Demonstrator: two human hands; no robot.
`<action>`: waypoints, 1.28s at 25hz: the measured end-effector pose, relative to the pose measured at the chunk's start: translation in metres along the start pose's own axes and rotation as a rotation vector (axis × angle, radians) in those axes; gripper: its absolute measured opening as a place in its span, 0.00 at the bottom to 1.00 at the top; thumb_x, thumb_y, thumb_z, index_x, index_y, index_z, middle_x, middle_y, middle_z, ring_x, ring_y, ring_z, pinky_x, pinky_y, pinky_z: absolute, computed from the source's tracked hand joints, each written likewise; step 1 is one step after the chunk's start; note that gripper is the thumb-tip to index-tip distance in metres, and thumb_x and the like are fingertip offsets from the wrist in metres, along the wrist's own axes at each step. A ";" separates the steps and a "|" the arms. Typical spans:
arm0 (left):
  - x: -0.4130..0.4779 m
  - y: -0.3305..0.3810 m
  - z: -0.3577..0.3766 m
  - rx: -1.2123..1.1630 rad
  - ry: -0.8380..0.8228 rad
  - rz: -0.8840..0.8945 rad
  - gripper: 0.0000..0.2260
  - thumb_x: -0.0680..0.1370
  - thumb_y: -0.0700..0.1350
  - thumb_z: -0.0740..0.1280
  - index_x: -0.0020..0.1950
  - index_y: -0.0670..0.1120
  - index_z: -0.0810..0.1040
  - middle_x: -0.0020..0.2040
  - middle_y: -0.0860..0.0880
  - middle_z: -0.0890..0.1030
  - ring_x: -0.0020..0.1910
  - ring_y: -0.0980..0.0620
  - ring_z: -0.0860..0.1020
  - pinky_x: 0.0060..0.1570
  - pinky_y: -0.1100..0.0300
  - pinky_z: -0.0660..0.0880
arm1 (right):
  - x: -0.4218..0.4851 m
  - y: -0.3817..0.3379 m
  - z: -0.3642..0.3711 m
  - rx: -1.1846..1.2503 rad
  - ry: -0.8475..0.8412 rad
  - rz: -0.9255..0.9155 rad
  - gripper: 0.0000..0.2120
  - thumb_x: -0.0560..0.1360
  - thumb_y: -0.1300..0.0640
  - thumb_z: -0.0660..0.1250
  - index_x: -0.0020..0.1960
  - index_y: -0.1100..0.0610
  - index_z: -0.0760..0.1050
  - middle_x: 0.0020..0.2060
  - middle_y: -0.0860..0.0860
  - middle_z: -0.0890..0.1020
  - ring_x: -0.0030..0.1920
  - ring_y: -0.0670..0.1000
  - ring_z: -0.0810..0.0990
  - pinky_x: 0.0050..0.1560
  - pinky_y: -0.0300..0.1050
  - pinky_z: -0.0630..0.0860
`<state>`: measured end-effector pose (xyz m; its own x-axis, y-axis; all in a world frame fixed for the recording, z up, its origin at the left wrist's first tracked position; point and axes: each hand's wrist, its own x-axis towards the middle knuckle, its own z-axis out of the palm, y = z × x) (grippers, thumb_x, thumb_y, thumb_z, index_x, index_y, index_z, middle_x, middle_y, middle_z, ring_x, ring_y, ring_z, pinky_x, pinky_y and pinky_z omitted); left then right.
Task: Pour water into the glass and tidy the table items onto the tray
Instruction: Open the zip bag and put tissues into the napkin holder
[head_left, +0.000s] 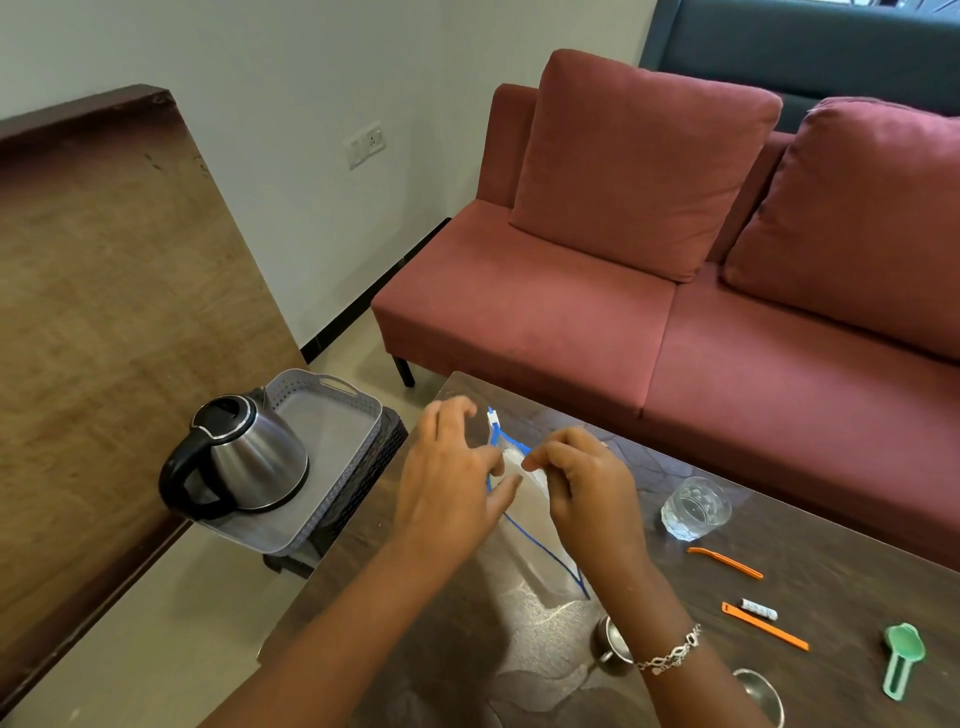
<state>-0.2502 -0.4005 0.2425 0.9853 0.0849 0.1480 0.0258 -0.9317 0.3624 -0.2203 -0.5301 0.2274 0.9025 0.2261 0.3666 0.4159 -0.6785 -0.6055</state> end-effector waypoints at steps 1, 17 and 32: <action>0.002 0.000 0.001 0.042 0.036 0.079 0.05 0.70 0.49 0.71 0.41 0.48 0.81 0.69 0.44 0.67 0.72 0.43 0.61 0.59 0.50 0.71 | 0.000 -0.001 0.000 0.006 -0.012 -0.027 0.09 0.66 0.64 0.62 0.36 0.58 0.81 0.34 0.52 0.80 0.32 0.48 0.76 0.32 0.23 0.61; 0.015 -0.013 0.008 -0.117 0.004 0.139 0.19 0.70 0.41 0.62 0.60 0.43 0.75 0.56 0.47 0.75 0.57 0.47 0.69 0.50 0.51 0.75 | 0.003 0.022 -0.005 -0.250 0.096 -0.175 0.07 0.63 0.69 0.74 0.39 0.61 0.82 0.49 0.60 0.80 0.52 0.56 0.73 0.38 0.52 0.79; 0.004 0.001 0.004 -0.103 -0.069 0.114 0.19 0.75 0.43 0.62 0.66 0.48 0.68 0.64 0.53 0.68 0.62 0.53 0.64 0.45 0.67 0.62 | 0.000 -0.010 0.016 -0.392 -0.056 -0.115 0.15 0.53 0.63 0.80 0.32 0.57 0.76 0.20 0.48 0.75 0.18 0.47 0.71 0.19 0.35 0.57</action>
<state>-0.2455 -0.4022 0.2400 0.9902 -0.0471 0.1314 -0.1008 -0.8923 0.4401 -0.2226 -0.5119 0.2223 0.8620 0.3461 0.3704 0.4498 -0.8592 -0.2440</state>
